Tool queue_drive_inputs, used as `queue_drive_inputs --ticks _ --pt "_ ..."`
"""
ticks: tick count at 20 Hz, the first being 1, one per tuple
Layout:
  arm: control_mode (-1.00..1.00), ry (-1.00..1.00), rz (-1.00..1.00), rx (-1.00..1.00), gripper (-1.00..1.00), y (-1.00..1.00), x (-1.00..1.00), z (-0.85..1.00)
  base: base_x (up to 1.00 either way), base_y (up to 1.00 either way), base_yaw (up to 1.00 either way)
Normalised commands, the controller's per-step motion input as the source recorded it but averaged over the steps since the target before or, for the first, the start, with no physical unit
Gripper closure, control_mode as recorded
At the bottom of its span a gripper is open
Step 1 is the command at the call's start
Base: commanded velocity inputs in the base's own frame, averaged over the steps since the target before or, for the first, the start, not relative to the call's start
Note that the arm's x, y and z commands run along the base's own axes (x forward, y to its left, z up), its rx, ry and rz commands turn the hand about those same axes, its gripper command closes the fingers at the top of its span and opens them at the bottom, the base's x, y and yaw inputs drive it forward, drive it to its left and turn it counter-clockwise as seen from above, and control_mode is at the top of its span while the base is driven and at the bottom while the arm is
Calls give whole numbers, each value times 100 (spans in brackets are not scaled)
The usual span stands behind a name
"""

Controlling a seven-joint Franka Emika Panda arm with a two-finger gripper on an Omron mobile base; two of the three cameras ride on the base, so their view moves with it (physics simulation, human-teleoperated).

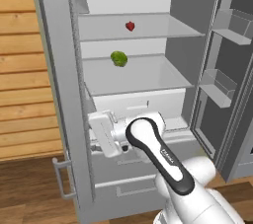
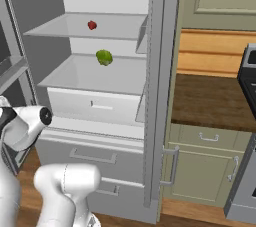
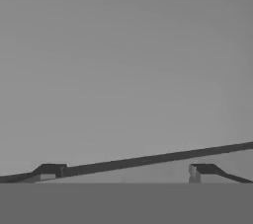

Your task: Take the strawberry from the fridge and place it on top of the pancake, located on the dining counter.

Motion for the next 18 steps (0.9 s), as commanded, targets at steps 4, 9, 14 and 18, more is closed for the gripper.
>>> queue_drive_inputs --ticks 4,9,14,18 --pt "-100 0 4 0 -100 80 0 0 0 0 0" --pt "-100 0 4 0 -100 65 0 0 0 0 0" --pt "-100 0 4 0 -100 53 -2 0 0 0 0" --pt "-100 -2 0 0 -100 4 -40 10 0 0 0"
